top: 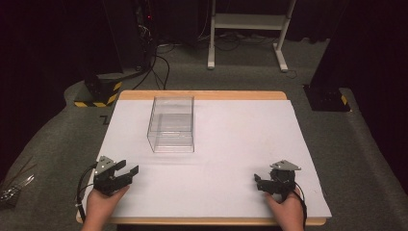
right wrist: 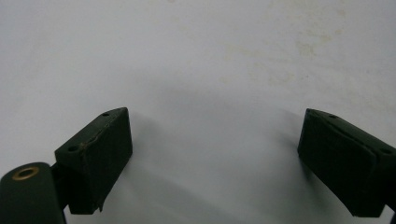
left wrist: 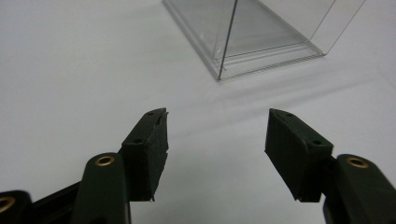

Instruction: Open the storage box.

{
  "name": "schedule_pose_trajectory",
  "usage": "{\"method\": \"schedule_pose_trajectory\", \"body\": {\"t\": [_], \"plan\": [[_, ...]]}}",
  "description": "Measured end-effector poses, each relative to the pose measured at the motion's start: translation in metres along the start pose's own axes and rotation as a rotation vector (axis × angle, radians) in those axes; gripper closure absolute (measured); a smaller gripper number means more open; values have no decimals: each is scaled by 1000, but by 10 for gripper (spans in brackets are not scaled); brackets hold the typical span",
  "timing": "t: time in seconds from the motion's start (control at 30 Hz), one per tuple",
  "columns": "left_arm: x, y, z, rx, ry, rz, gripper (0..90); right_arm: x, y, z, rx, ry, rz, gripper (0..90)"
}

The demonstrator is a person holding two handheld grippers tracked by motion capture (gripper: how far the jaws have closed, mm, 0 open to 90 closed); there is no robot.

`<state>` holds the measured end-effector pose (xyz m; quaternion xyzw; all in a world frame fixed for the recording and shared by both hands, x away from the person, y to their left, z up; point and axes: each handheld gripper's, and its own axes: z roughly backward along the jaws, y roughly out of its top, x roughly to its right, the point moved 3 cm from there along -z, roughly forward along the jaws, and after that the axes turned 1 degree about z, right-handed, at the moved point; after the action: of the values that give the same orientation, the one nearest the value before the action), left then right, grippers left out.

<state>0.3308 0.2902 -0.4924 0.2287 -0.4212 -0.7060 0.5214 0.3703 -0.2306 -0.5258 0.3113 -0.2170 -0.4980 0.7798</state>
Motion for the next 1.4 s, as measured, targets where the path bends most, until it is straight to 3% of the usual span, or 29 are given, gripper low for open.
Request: {"method": "schedule_pose_trajectory", "body": {"t": [0.23, 0.47, 0.5, 0.8, 1.03, 1.2, 1.4], "plan": [[14, 7, 1, 21, -50, -19, 449, 0, 0, 0, 0, 0, 0, 98], [25, 11, -2, 30, -65, -50, 509, 0, 0, 0, 0, 0, 0, 98], [30, 13, -3, 37, -91, -50, 504, 0, 0, 0, 0, 0, 0, 98], [41, 23, -13, 64, -184, -33, 501, 0, 0, 0, 0, 0, 1, 98], [47, 36, -32, 80, -148, -44, 499, 0, 0, 0, 0, 0, 0, 99], [49, 43, -42, 78, -143, -52, 534, 0, 0, 0, 0, 0, -1, 99], [50, 49, -51, 84, -143, -60, 510, 0, 0, 0, 0, 0, -1, 98]]}}
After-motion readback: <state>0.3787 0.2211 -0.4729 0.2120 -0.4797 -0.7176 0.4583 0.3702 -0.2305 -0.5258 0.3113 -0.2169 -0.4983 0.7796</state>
